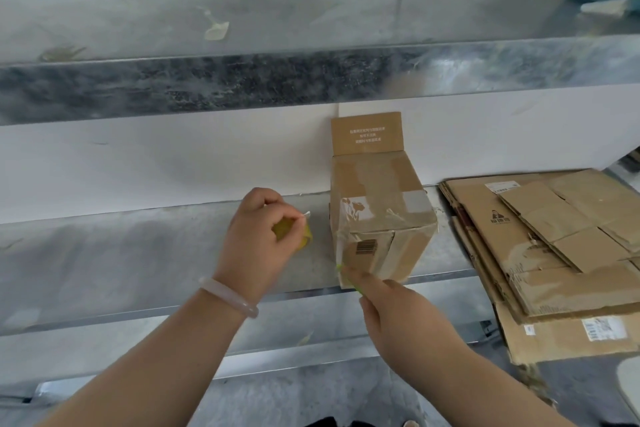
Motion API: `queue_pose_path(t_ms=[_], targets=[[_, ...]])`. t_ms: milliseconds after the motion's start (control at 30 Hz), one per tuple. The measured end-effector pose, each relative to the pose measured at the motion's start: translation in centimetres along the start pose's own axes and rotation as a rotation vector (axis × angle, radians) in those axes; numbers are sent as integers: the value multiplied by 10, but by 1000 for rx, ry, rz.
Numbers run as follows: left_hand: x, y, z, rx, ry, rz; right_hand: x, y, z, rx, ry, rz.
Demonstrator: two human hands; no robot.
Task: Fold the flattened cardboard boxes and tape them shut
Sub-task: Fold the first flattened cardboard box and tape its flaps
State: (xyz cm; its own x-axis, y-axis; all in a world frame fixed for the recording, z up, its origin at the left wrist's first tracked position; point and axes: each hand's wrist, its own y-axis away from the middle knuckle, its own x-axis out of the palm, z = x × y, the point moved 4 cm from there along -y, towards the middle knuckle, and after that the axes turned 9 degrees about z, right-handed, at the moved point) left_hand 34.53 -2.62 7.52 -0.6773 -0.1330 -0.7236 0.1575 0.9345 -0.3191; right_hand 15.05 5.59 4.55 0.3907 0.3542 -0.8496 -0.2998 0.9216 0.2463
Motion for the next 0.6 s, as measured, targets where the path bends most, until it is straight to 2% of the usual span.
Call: queue_pose_path(t_ms=[167, 267, 333, 400, 433, 500, 600], targets=[[10, -6, 25, -11, -217, -3, -9, 22, -2, -223, -87, -147], [29, -9, 46, -18, -342, 26, -22, 41, -30, -253, -279, -455], [45, -2, 58, -6, -379, 62, -32, 49, -58, -191, -410, -662], [60, 9, 66, 24, -391, 62, -40, 44, -88, 0, -475, -741], [68, 15, 70, 26, -368, 68, -42, 36, -106, 134, -467, -703], [82, 26, 75, 2, -238, 113, -37, 13, -141, 355, -378, -494], [99, 44, 77, 61, -194, 149, -27, -24, -170, 433, -236, -289]])
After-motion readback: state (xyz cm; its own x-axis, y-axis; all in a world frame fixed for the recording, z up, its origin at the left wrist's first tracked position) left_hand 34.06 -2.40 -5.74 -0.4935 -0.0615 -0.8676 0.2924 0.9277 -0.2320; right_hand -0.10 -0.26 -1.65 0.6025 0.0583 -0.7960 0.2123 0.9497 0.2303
